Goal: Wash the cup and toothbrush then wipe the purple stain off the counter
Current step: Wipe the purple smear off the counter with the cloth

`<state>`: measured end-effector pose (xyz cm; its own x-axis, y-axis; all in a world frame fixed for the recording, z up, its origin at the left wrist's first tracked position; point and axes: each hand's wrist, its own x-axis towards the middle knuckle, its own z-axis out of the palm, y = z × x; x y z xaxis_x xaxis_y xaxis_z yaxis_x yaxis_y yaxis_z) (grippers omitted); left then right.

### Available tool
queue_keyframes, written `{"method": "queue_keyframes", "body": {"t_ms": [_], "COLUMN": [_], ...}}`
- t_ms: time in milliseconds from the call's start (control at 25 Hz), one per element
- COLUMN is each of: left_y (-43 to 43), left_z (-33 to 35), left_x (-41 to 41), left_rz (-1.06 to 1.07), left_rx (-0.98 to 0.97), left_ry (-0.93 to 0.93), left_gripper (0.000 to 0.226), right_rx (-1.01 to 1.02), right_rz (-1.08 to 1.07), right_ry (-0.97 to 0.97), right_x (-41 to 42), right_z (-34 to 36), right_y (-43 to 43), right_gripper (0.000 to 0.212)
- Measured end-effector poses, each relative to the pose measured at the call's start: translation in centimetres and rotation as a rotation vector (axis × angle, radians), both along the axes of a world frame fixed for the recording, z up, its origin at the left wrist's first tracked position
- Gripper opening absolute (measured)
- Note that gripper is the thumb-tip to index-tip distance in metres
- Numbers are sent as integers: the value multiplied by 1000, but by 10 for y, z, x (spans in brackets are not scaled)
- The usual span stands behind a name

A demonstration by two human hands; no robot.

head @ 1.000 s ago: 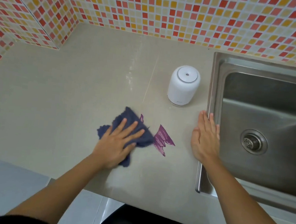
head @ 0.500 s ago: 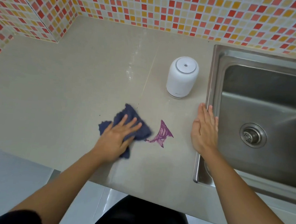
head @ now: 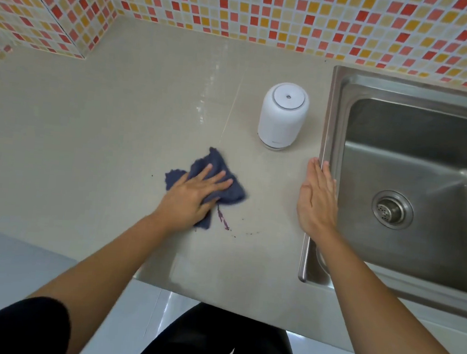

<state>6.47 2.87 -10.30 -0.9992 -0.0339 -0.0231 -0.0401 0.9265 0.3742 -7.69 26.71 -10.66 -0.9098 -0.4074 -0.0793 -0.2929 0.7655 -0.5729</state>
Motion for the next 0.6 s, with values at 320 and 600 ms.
{"method": "queue_keyframes", "body": {"t_ms": [320,600], "left_y": [16,-12], "left_z": [-7,9], "left_x": [93,-38], "left_rz": [-272,464], "left_rx": [-198,-166], "left_ry": [53,-200], "left_gripper": [58,51], "right_rx": [14,62], "right_rz": [-7,15], "right_ry": [22,47], "right_x": [1,0], "right_z": [1,-1], "right_y": [0,-2], "right_gripper": [63,64]}}
